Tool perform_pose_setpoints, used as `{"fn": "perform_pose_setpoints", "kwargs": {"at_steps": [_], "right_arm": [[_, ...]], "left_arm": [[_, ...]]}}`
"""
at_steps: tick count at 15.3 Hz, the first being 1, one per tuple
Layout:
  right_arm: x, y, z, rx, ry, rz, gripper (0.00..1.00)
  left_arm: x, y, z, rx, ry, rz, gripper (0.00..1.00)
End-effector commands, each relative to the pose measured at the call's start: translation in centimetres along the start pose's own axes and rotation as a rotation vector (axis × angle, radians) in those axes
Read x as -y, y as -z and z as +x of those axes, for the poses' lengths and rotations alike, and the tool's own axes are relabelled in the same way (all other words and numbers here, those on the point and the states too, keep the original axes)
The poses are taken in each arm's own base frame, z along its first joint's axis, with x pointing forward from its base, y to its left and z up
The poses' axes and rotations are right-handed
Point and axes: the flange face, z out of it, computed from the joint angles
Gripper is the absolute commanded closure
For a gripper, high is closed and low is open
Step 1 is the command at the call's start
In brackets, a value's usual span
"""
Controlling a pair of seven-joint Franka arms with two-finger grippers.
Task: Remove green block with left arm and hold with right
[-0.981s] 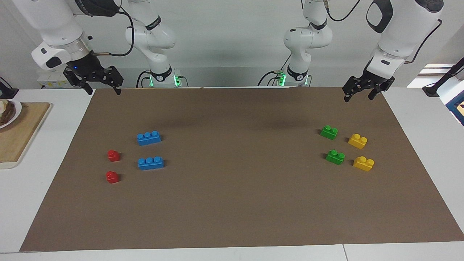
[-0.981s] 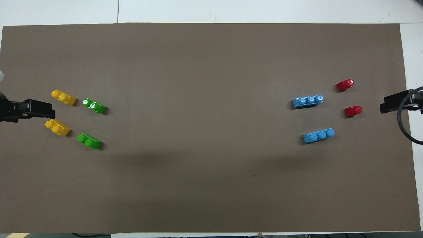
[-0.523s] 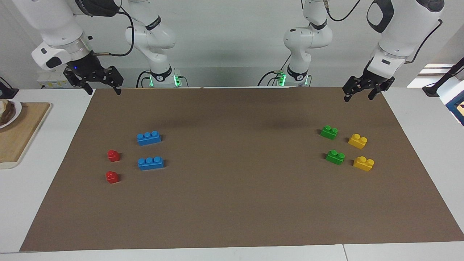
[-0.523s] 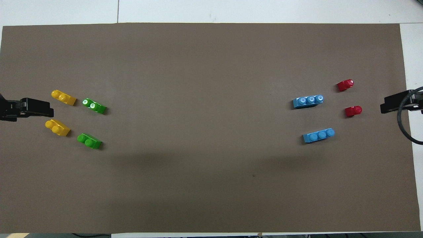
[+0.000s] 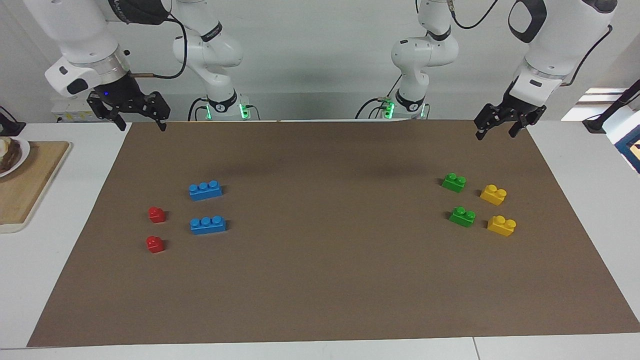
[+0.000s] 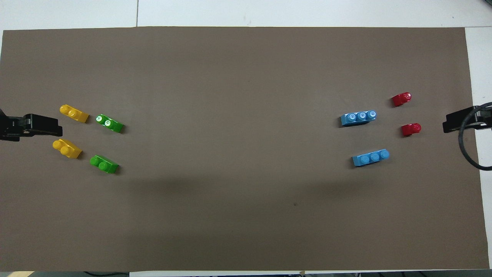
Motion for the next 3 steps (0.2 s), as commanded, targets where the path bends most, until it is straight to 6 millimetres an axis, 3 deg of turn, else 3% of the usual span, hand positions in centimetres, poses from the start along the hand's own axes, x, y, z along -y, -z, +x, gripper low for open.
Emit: {"fn": "perform_pose_setpoints", "kwargs": {"at_steps": [1, 3], "right_arm": [[-0.15, -0.1, -0.29, 0.001, 0.015, -0.015, 0.0], [-0.15, -0.11, -0.3, 0.002, 0.014, -0.015, 0.0]], "left_arm": [[0.08, 0.23, -0.05, -0.002, 0.01, -0.013, 0.0], [0.08, 0.23, -0.05, -0.002, 0.01, -0.013, 0.0]]}}
